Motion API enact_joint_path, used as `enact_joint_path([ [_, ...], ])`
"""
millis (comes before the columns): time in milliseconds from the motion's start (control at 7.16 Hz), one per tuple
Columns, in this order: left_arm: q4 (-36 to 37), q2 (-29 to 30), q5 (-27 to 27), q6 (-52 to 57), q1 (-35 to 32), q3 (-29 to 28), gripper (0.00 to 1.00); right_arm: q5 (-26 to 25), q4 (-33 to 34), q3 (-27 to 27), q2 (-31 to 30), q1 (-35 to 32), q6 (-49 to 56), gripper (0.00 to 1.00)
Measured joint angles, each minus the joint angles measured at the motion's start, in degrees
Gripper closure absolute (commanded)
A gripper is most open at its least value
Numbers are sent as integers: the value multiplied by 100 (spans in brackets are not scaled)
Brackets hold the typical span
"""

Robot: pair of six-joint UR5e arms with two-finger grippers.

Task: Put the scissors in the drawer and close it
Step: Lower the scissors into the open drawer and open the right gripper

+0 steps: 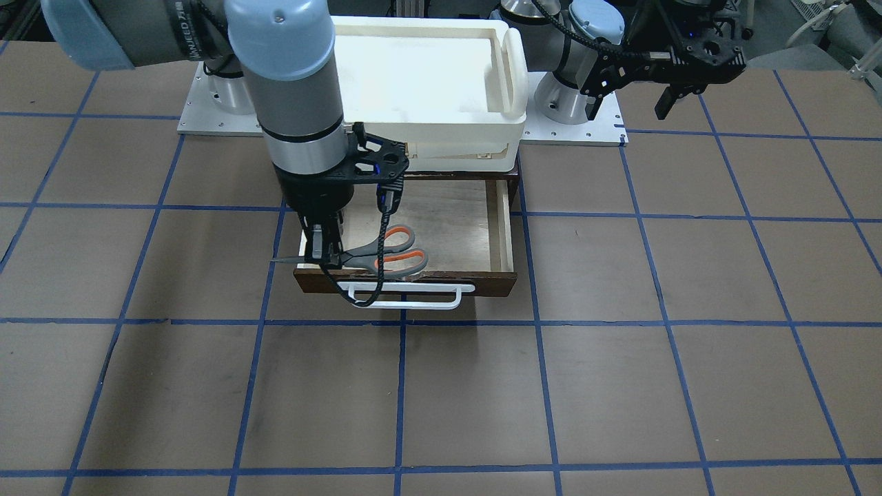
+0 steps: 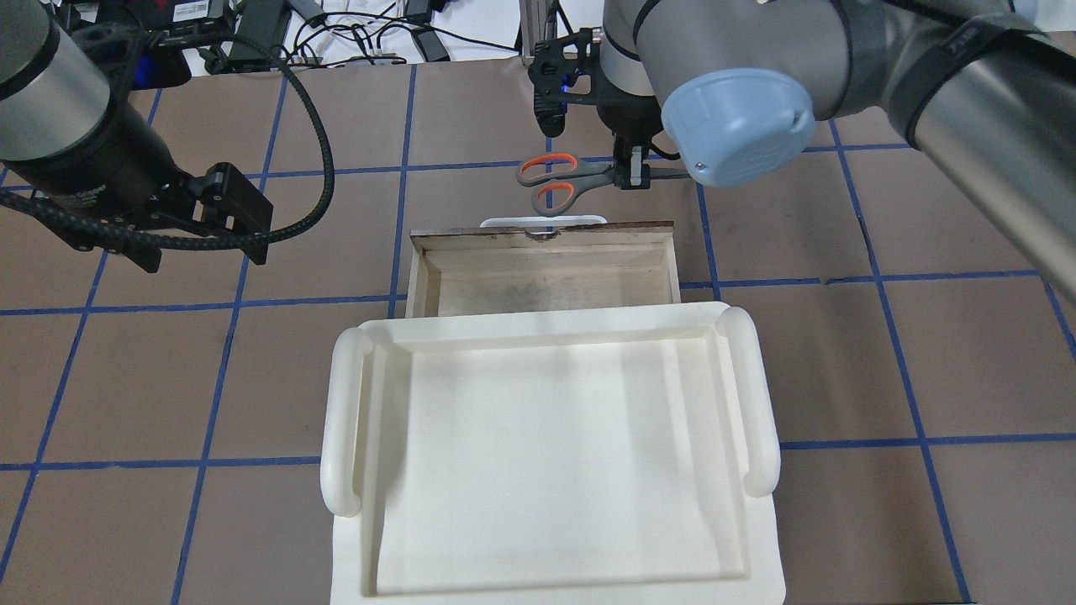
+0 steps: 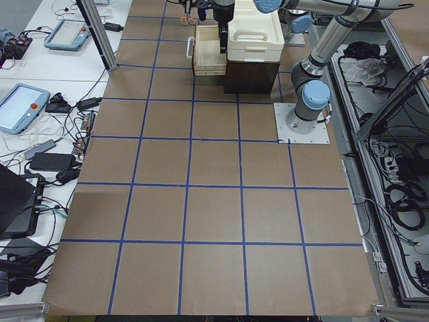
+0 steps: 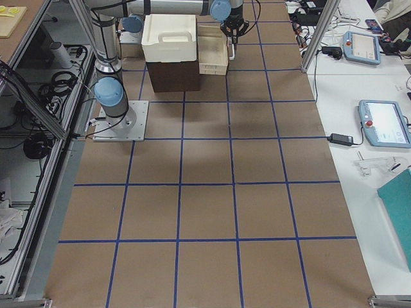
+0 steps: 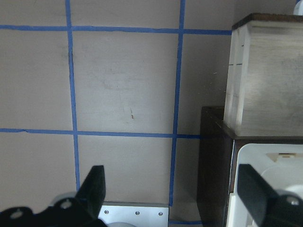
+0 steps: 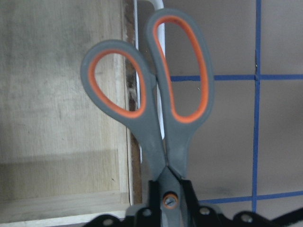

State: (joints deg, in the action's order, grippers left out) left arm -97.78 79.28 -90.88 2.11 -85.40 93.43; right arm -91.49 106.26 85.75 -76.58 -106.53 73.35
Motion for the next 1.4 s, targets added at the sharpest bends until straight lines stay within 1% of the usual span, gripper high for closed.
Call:
enact_joint_path([
  [419,5,0,0,6,5,0,0,8,-193,85,22,-383,-101,100],
  [838,5,0,0,9,9,0,0,19,-152,334,83,-470,-108,100],
  [1397,0,0,-4,11,22,-4,0,26,-158,494,122,-575,-157,100],
])
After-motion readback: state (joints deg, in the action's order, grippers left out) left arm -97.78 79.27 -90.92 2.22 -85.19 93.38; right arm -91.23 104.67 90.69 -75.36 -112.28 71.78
